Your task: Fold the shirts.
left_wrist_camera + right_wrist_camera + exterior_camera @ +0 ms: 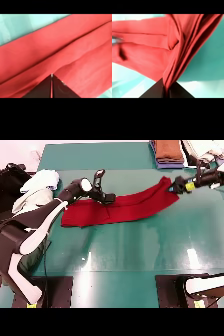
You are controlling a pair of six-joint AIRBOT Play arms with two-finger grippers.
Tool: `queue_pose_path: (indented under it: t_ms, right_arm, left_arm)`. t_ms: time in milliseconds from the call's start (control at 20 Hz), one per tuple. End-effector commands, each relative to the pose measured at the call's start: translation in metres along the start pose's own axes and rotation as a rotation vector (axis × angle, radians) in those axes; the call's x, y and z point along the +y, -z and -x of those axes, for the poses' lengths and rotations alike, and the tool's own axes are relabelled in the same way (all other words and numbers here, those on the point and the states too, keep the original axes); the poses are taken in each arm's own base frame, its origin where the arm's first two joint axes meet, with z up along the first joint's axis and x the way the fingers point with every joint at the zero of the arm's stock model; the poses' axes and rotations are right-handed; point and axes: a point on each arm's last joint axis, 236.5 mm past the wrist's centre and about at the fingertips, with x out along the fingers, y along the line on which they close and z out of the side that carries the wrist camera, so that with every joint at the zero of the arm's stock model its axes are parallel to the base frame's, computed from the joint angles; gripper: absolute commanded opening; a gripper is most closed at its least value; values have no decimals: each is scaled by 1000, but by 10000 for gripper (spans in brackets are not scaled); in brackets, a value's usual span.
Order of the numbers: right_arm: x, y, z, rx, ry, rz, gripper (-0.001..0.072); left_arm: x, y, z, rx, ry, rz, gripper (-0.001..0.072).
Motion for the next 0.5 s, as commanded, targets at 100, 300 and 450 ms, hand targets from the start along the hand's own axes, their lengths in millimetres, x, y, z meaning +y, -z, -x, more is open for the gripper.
queue_pose_path:
  t_ms: [100,300,450]
  right_arm:
    - [129,-16,25,-78,-62,206,17]
    - [197,-10,18,-88,-119,320,17]
    - [232,-8,10,-115,-158,361,17]
  left_arm:
    - [-17,4,-37,34,44,6,25]
    - [-15,8,-44,46,42,10,25]
    - [-18,-2,-37,34,41,-12,24]
